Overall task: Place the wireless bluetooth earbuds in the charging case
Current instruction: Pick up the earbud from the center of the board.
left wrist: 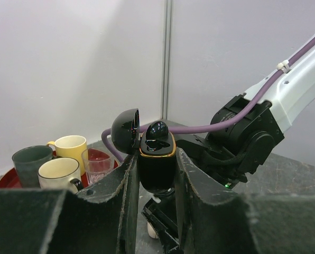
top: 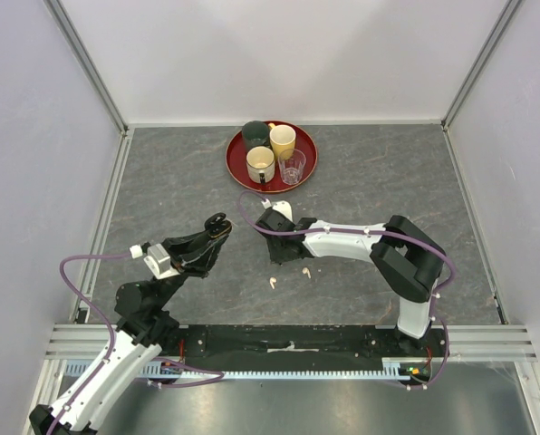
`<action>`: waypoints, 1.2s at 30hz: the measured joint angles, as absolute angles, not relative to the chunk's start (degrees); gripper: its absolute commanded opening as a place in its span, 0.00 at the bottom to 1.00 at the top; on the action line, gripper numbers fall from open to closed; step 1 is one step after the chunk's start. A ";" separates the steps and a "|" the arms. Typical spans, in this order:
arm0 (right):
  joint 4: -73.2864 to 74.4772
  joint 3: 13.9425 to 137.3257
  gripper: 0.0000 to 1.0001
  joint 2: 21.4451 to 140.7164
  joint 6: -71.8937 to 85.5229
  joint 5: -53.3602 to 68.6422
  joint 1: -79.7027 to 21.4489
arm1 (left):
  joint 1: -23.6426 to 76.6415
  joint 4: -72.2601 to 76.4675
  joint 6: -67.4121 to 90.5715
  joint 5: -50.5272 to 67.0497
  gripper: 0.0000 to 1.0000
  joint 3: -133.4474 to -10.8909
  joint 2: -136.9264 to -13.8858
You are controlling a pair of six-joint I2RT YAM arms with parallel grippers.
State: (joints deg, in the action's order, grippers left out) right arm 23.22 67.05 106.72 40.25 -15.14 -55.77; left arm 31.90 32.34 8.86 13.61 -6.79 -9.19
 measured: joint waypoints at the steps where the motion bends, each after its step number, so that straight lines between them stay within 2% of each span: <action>1: 23.18 67.05 0.34 106.74 40.25 -15.14 -55.77 | 31.90 32.36 8.86 13.61 0.02 -6.79 -9.19; 16: 23.31 67.26 0.25 106.91 40.23 -15.53 -55.77 | 31.90 33.06 8.86 13.61 0.02 -6.79 -9.30; 19: 23.44 67.40 0.18 106.94 40.23 -15.57 -55.77 | 31.90 33.10 8.86 13.61 0.02 -6.79 -9.39; 27: 23.86 67.68 0.10 105.97 40.23 -17.19 -55.77 | 31.90 33.69 8.86 13.61 0.02 -6.76 -10.76; 31: 23.16 67.46 0.08 101.51 40.32 -18.37 -55.77 | 31.90 34.48 8.86 13.63 0.02 -6.76 -11.86; 36: 18.02 63.79 0.04 89.60 41.45 -21.45 -55.77 | 31.90 35.59 8.88 13.52 0.02 -6.68 -12.38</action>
